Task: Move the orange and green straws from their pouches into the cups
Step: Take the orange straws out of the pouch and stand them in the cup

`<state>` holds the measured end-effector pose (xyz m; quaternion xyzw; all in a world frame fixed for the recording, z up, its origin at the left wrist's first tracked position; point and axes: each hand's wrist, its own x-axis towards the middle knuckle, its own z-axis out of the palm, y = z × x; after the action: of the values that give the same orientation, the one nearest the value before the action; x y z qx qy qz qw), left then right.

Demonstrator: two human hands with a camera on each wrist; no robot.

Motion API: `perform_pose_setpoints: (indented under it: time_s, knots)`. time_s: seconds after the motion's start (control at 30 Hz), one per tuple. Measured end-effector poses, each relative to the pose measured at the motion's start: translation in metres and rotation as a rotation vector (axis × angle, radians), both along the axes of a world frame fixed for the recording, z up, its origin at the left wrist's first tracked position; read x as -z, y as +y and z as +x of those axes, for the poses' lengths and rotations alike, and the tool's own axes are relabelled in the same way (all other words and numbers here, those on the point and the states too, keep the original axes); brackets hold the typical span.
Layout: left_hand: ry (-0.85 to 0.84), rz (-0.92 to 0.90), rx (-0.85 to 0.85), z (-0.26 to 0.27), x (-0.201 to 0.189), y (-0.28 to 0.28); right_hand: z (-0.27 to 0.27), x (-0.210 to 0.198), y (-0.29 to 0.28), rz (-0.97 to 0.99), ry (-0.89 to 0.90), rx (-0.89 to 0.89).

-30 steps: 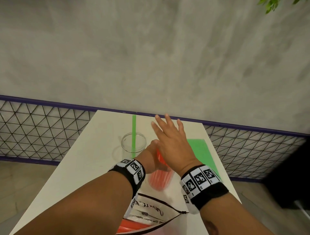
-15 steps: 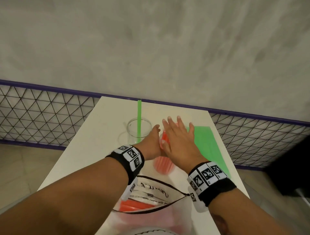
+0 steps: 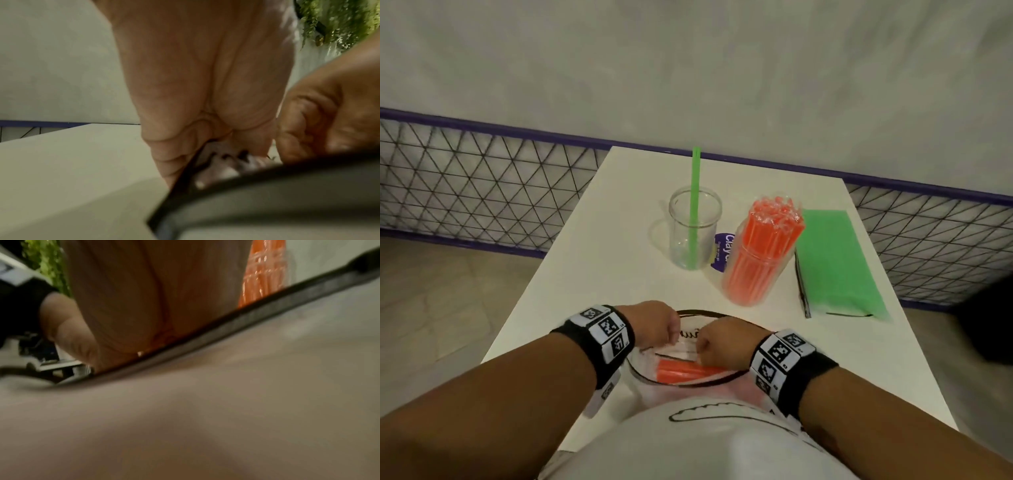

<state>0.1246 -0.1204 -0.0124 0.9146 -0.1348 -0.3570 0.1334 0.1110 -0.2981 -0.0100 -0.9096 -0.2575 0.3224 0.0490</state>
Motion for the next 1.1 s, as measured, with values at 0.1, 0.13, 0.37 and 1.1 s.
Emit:
perform_pose_setpoints:
  time_s: [0.1, 0.13, 0.37, 1.1]
  knots:
    - [-0.119, -0.148, -0.085, -0.001, 0.001, 0.001, -0.006, 0.008, 0.003, -0.026, 0.006, -0.028]
    - [-0.136, -0.219, -0.126, 0.000, 0.002, 0.002, -0.007, 0.010, 0.003, -0.012, 0.001, -0.023]
    - [-0.012, -0.112, -0.004, -0.001, 0.008, 0.010, -0.010, 0.016, -0.003, 0.008, -0.003, 0.017]
    - [-0.124, -0.383, -0.135, 0.026, -0.037, 0.001, 0.010, -0.147, -0.056, 1.170, 0.148, 0.554]
